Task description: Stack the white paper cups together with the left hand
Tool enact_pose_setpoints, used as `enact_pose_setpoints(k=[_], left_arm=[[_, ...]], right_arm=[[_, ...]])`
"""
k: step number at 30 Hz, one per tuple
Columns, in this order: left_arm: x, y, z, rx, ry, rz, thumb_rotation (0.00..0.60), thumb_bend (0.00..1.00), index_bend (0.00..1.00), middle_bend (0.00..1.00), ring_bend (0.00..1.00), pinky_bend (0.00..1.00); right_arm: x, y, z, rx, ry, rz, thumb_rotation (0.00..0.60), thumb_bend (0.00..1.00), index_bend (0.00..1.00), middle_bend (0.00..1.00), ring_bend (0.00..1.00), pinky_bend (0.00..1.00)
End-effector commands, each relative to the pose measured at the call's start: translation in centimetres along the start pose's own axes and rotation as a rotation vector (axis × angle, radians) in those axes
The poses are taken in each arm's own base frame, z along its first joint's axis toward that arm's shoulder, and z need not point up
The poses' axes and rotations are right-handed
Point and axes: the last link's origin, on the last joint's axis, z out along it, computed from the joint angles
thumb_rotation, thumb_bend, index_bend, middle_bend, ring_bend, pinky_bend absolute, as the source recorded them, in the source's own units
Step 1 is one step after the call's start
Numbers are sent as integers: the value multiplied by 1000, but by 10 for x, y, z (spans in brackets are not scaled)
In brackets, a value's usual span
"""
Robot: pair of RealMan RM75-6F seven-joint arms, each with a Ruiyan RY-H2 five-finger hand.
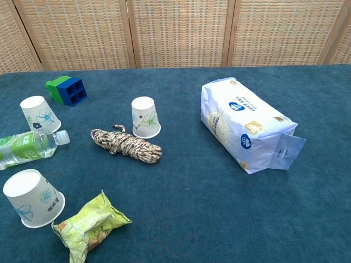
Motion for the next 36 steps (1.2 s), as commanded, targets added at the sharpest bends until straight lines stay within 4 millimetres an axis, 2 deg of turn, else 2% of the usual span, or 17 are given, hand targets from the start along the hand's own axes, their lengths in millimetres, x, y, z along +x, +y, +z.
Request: enact_pose_setpoints(k=[1, 7, 11, 19, 20, 22, 30, 36], left_arm=[[0, 2, 1, -8, -1, -2, 600, 262, 0, 0, 0, 0], [7, 9, 11, -41, 1, 1, 600, 265, 0, 0, 0, 0], [27, 40, 47, -139, -5, 23, 600, 264, 12, 0, 0, 0], [30, 79, 104, -207, -106, 14, 600, 265, 123, 0, 0, 0], [32, 90, 120, -224, -114, 18, 600, 265, 132, 0, 0, 0], [35, 102, 139, -230, -134, 12, 600, 265, 143, 0, 0, 0], [47, 138, 183, -246, -213, 59, 600, 264, 157, 0, 0, 0], [37, 167, 208, -267, -300, 115, 600, 264, 163, 0, 0, 0]], right_arm=[[0, 0, 0, 0, -3, 2, 600, 0, 0, 0, 0, 0], [-3, 0, 2, 0, -17, 5, 600, 0, 0, 0, 0, 0], [-7, -1, 3, 4, -38, 17, 600, 0, 0, 0, 0, 0], [-8, -1, 4, 9, -50, 33, 600, 0, 0, 0, 0, 0], [-8, 0, 4, 4, -50, 38, 600, 0, 0, 0, 0, 0], [-8, 2, 5, -3, -52, 46, 600, 0, 0, 0, 0, 0], [-9, 8, 8, -19, -74, 79, 600, 0, 0, 0, 0, 0], [-7, 12, 10, -31, -70, 90, 600, 0, 0, 0, 0, 0]])
